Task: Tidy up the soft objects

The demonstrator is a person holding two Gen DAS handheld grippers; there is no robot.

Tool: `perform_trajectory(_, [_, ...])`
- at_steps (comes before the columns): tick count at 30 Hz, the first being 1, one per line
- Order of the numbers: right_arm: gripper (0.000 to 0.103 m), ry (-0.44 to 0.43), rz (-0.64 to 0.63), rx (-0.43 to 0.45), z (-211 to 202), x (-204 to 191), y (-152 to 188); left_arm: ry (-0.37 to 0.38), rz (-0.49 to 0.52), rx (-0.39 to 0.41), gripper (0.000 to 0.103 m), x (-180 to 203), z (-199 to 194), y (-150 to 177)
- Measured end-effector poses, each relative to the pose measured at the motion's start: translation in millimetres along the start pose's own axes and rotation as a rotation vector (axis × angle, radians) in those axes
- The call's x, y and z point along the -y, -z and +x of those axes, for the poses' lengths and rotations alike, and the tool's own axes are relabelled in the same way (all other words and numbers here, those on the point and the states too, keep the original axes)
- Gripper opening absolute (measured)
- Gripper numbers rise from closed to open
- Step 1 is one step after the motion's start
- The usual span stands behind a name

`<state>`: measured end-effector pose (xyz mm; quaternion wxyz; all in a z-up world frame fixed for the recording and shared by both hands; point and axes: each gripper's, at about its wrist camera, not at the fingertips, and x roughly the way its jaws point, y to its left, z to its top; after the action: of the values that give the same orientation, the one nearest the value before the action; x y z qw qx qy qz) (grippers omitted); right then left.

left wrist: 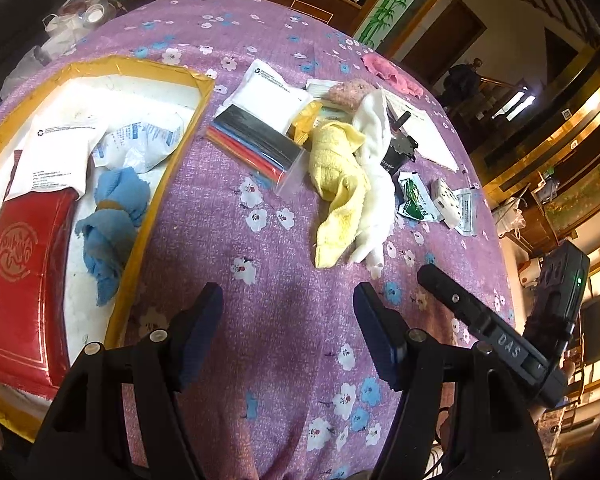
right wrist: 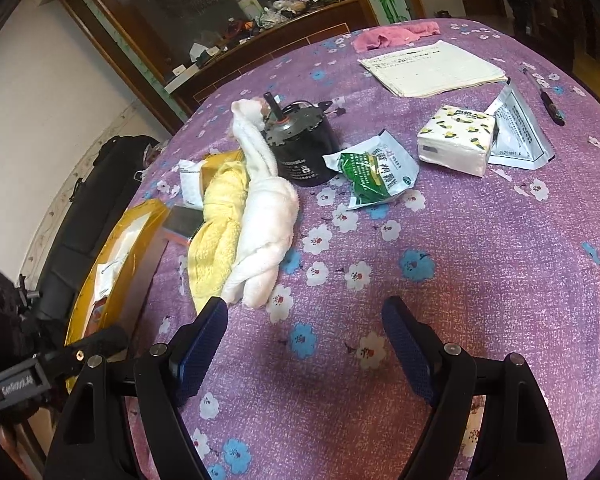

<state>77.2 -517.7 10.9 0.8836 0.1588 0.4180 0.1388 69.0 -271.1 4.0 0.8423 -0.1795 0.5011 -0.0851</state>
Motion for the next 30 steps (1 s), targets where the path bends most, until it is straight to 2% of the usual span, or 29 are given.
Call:
perform_trajectory(8, [0.078, -0.01, -0.005, 0.011, -1, 4, -2, 0.01, 0.019, 0.006, 0.067, 7, 3, -8])
perform_trajectory(11, [0.073, -0.03, 0.023, 0.008, 1, 8, -7, 0.014, 0.033, 0.006, 0.066, 13, 10, -17])
perform_trajectory(15, [0.058, -0.054, 0.019, -0.001, 9, 4, -17, 0.017, 0.03, 0.0, 0.066, 16, 22, -33])
perform_trajectory(18, [0.054, -0.077, 0.005, -0.007, 20, -4, -30, 0.022, 0.013, 0.003, 0.066, 13, 24, -40])
perform_trajectory(24, [0.053, -0.11, -0.004, -0.039, 59, -15, -57, 0.013, -0.009, -0.016, 0.066, 8, 34, -44])
perform_trajectory(25, [0.05, -0.111, -0.002, -0.051, 69, -14, -60, 0.014, -0.011, -0.02, 0.066, 8, 37, -44])
perform_trajectory(26, [0.038, -0.112, -0.003, -0.062, 80, -13, -60, 0.015, -0.009, -0.022, 0.066, 9, 38, -44])
perform_trajectory(28, [0.033, -0.121, 0.005, -0.067, 89, -10, -58, 0.013, 0.007, -0.026, 0.066, 12, 40, -46])
perform_trajectory(30, [0.031, -0.146, 0.002, -0.022, 79, -8, -58, 0.017, 0.012, -0.026, 0.066, 15, 44, -49])
